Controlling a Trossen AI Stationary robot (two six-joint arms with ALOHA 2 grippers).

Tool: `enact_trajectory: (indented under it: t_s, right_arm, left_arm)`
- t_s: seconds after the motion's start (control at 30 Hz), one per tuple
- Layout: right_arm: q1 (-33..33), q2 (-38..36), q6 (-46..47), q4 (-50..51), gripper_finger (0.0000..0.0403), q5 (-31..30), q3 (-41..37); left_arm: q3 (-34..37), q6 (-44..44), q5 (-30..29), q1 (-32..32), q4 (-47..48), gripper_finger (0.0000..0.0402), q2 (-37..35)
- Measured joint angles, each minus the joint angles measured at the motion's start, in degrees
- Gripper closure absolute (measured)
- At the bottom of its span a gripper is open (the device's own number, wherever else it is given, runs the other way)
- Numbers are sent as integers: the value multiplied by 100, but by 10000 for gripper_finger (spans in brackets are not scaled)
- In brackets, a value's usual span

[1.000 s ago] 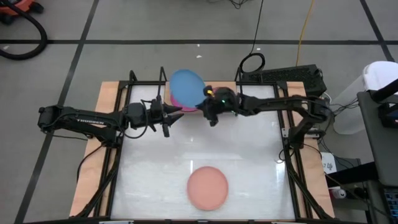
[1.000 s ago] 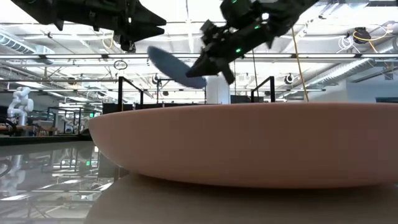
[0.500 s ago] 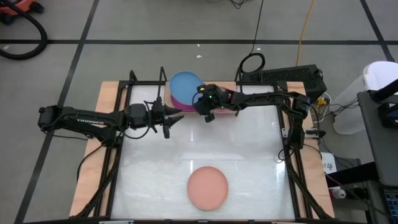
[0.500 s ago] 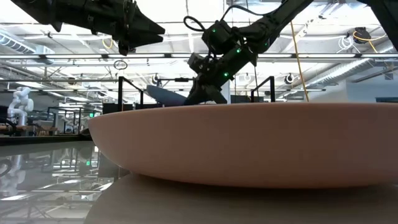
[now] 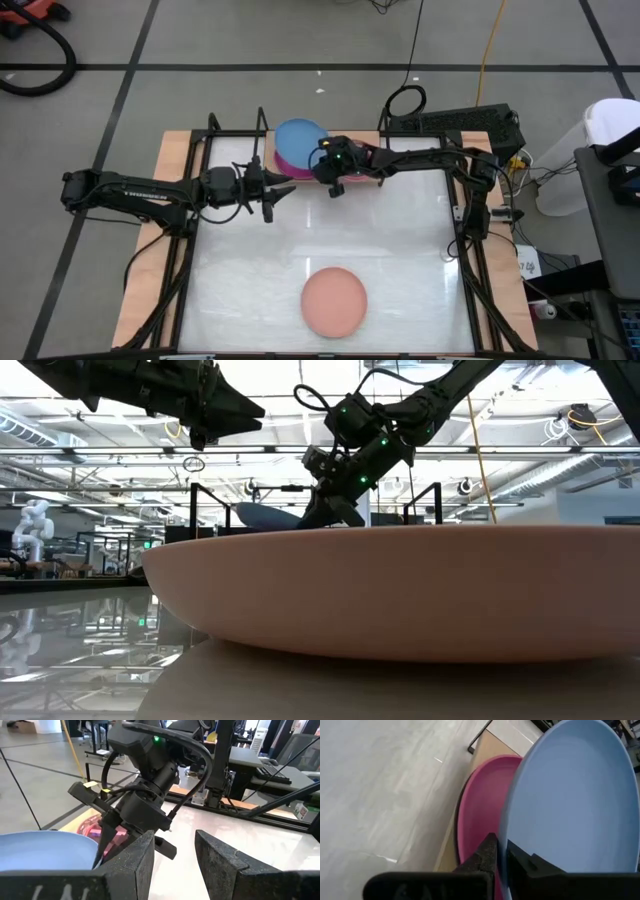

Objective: Place and stack plates onto a shelf
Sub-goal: Stack the blue plate on the pink plate

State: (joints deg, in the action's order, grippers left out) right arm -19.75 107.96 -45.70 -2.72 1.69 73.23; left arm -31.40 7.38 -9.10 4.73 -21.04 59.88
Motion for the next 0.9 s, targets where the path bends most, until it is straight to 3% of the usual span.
enact_trajectory:
  t_s: [0.9]
  right_arm:
    - [34, 0, 144, 0, 344, -11, -7]
  left_arm:
    - [0, 17, -1, 0, 206, 254, 0]
